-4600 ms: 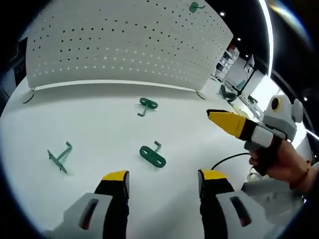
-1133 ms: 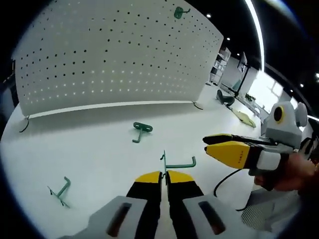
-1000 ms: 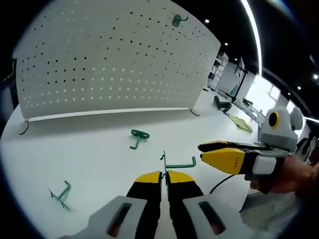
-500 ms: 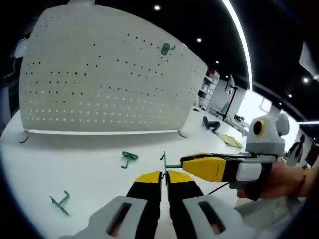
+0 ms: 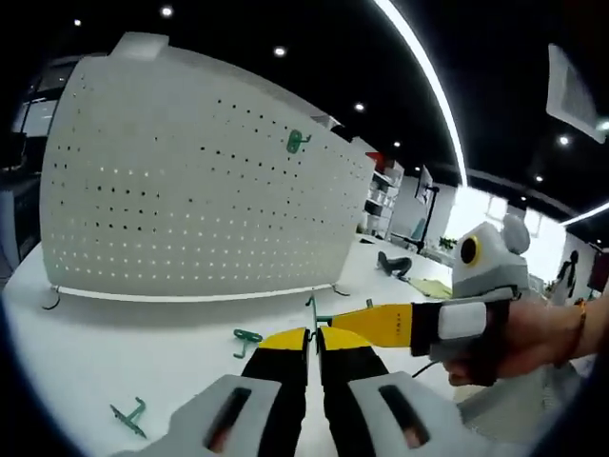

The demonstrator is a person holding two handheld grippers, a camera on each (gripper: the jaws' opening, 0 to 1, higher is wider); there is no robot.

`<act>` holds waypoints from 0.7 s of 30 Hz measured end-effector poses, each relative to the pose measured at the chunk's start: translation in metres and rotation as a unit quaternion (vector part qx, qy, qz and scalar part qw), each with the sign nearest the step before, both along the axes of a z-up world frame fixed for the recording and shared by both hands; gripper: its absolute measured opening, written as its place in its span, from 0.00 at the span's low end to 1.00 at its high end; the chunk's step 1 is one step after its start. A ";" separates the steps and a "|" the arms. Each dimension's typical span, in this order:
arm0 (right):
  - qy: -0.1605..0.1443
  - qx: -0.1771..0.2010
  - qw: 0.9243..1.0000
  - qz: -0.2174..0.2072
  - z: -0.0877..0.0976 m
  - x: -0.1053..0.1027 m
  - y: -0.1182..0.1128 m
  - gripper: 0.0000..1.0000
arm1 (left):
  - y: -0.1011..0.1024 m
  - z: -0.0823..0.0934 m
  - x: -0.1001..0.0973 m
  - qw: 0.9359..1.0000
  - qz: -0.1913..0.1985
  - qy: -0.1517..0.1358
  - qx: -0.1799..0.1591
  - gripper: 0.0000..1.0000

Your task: Insert the hook assembly into the mounting plate slot until the hook locks in place.

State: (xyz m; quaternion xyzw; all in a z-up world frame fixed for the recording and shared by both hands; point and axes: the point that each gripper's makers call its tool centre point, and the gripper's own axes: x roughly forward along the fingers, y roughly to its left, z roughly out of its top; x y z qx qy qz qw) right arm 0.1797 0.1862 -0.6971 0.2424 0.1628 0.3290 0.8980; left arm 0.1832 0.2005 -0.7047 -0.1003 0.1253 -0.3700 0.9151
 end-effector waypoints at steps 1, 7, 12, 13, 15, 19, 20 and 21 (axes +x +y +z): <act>0.003 0.006 1.000 0.000 0.001 0.000 0.001 0.03 | 0.001 0.002 0.000 1.000 0.001 -0.006 0.002 0.04; 0.023 0.040 0.999 0.004 0.007 -0.003 0.007 0.03 | 0.007 0.011 -0.003 0.999 -0.001 -0.050 0.021 0.04; 0.048 0.089 0.995 0.012 0.016 -0.006 0.011 0.02 | 0.010 0.018 -0.006 0.996 -0.007 -0.084 0.032 0.04; 0.059 0.091 0.994 0.009 0.014 -0.007 0.010 0.01 | 0.010 0.019 -0.007 0.996 -0.009 -0.087 0.033 0.04; 0.058 0.078 0.995 0.011 0.013 -0.007 0.011 0.01 | 0.010 0.018 -0.007 0.996 -0.010 -0.081 0.038 0.04; 0.047 0.055 0.997 0.010 0.016 -0.010 0.014 0.01 | 0.011 0.017 -0.007 0.997 -0.007 -0.071 0.035 0.05; 0.044 0.046 0.998 0.008 0.017 -0.010 0.015 0.01 | 0.012 0.018 -0.007 0.997 -0.005 -0.068 0.031 0.05; 0.041 0.042 0.998 0.007 0.018 -0.010 0.015 0.01 | 0.012 0.019 -0.007 0.997 -0.003 -0.066 0.027 0.05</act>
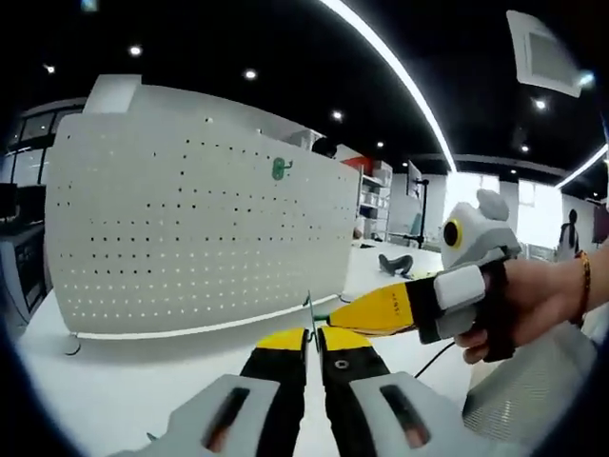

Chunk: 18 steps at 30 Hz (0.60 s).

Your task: Insert the hook assembly into the mounting plate slot until the hook locks in place.

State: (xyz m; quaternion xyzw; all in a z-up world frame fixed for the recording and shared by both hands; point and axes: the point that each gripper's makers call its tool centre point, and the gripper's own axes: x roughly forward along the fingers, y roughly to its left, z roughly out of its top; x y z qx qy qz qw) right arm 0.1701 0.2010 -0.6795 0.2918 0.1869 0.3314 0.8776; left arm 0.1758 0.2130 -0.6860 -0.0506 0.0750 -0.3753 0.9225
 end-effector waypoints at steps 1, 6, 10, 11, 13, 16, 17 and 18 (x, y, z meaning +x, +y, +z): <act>-0.001 -0.002 1.000 0.000 0.001 0.000 0.000 0.01 | 0.001 0.001 0.000 1.000 0.000 0.008 -0.009 0.06; -0.009 -0.022 1.000 -0.008 0.002 0.004 -0.001 0.01 | 0.005 0.005 -0.001 1.000 0.002 0.006 -0.022 0.08; -0.024 -0.055 0.998 -0.021 0.005 0.010 -0.006 0.01 | 0.008 0.006 -0.001 1.000 0.005 0.010 -0.029 0.12; -0.027 -0.061 0.998 -0.023 0.007 0.011 -0.007 0.01 | 0.009 0.006 -0.001 0.999 0.005 0.010 -0.031 0.12; -0.031 -0.067 0.997 -0.036 0.010 0.015 -0.011 0.01 | 0.010 0.005 -0.001 0.999 0.007 0.015 -0.036 0.13; -0.041 -0.090 0.994 -0.047 0.015 0.021 -0.016 0.01 | 0.014 0.005 -0.004 0.999 0.010 0.016 -0.041 0.15; -0.055 -0.107 0.991 -0.050 0.018 0.024 -0.018 0.01 | 0.015 0.006 -0.005 0.999 0.011 0.017 -0.044 0.16; -0.059 -0.109 0.991 -0.052 0.019 0.025 -0.019 0.01 | 0.017 0.007 -0.006 0.999 0.012 0.016 -0.049 0.16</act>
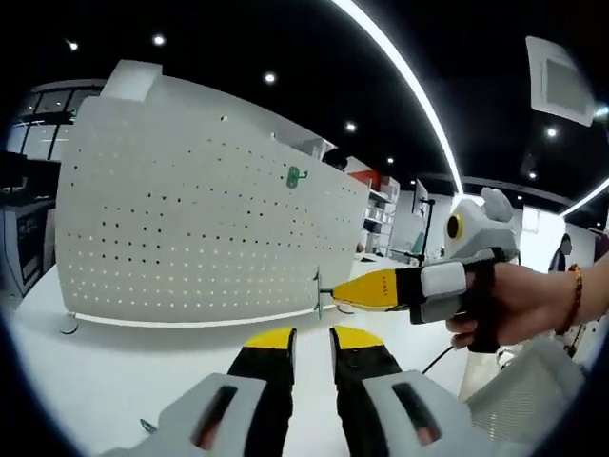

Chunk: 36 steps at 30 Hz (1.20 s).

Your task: Insert the hook assembly into the mounting plate slot until the hook locks in place.

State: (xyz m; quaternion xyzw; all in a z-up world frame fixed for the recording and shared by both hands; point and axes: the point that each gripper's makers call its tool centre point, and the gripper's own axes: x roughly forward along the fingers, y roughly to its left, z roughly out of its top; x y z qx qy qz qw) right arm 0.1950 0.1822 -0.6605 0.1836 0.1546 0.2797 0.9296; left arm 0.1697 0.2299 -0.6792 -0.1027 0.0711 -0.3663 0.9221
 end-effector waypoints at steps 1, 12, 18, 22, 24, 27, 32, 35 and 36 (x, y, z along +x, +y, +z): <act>-0.003 0.001 1.000 0.000 0.002 0.002 0.000 0.01 | 0.000 0.001 -0.001 1.000 0.000 0.000 -0.004 0.16; -0.071 -0.081 0.994 -0.024 0.030 0.024 -0.007 0.01 | 0.009 0.004 -0.013 1.000 0.001 0.000 -0.005 0.25; -0.089 -0.084 0.992 -0.039 0.045 0.035 -0.010 0.01 | 0.013 0.007 -0.023 1.000 -0.002 -0.001 -0.002 0.31; -0.097 -0.090 0.990 -0.049 0.053 0.044 -0.014 0.01 | 0.019 0.013 -0.027 1.000 0.003 -0.012 0.002 0.34; -0.100 -0.090 0.989 -0.054 0.056 0.048 -0.015 0.01 | 0.022 0.017 -0.028 1.000 0.008 -0.018 0.002 0.36; -0.106 -0.096 0.988 -0.063 0.062 0.056 -0.019 0.01 | 0.025 0.018 -0.030 1.000 0.010 -0.019 0.005 0.40; -0.118 -0.108 0.984 -0.076 0.072 0.067 -0.025 0.01 | 0.030 0.020 -0.033 1.000 0.011 -0.021 0.009 0.46; -0.124 -0.109 0.983 -0.084 0.077 0.072 -0.028 0.01 | 0.034 0.021 -0.033 0.999 0.017 -0.025 0.011 0.48; -0.133 -0.114 0.980 -0.091 0.081 0.075 -0.030 0.01 | 0.034 0.022 -0.034 0.999 0.017 -0.027 0.011 0.48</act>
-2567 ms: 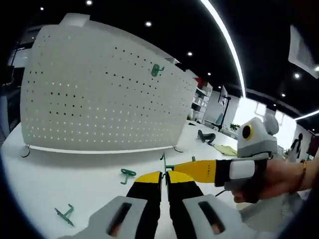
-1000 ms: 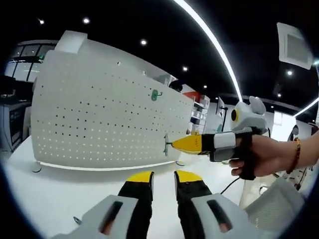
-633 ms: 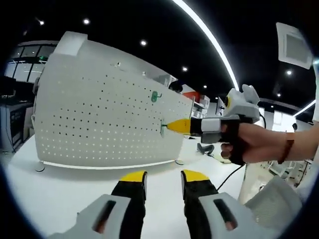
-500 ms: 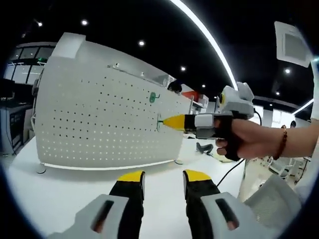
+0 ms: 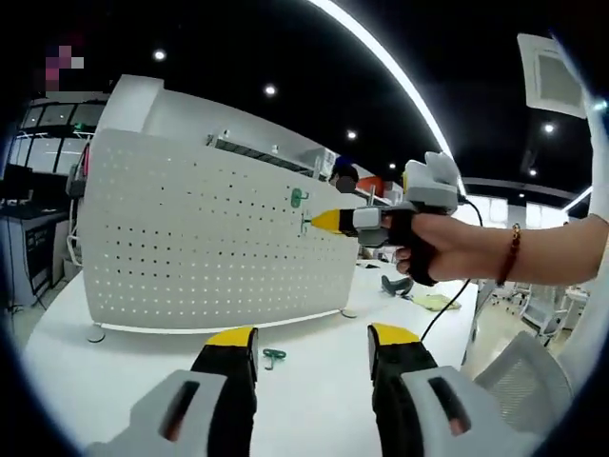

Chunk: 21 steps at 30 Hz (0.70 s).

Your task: Insert the hook assembly into the mounting plate slot until the hook locks in place.

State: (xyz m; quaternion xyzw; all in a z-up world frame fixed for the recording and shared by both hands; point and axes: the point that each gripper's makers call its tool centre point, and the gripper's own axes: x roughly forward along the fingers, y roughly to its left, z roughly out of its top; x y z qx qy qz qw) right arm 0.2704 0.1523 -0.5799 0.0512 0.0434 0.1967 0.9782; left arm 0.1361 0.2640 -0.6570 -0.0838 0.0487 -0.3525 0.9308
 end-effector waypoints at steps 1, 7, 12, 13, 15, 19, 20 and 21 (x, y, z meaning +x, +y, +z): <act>-0.003 -0.006 1.000 -0.003 0.001 0.002 -0.001 0.01 | 0.000 0.000 0.000 1.000 -0.001 0.000 0.000 0.49; -0.017 -0.016 0.999 -0.029 0.012 0.016 -0.007 0.01 | 0.002 0.003 -0.001 1.000 -0.006 -0.005 0.011 0.56; -0.031 -0.019 0.999 -0.039 0.024 0.027 -0.009 0.01 | 0.003 0.002 -0.002 1.000 -0.008 -0.009 0.020 0.59; -0.037 -0.024 0.998 -0.040 0.028 0.030 -0.009 0.01 | 0.003 0.002 -0.002 1.000 -0.009 -0.009 0.019 0.59; -0.042 -0.033 0.997 -0.048 0.032 0.034 -0.011 0.01 | 0.001 0.000 -0.002 1.000 -0.012 -0.004 0.021 0.61; -0.050 -0.038 0.997 -0.052 0.038 0.043 -0.012 0.01 | 0.000 0.001 -0.001 1.000 -0.015 -0.008 0.017 0.64; -0.050 -0.040 0.997 -0.052 0.038 0.044 -0.012 0.01 | -0.001 -0.001 0.000 1.000 -0.016 -0.005 0.018 0.64; -0.051 -0.050 0.996 -0.059 0.039 0.047 -0.013 0.01 | -0.001 -0.002 0.000 1.000 -0.016 -0.004 0.020 0.65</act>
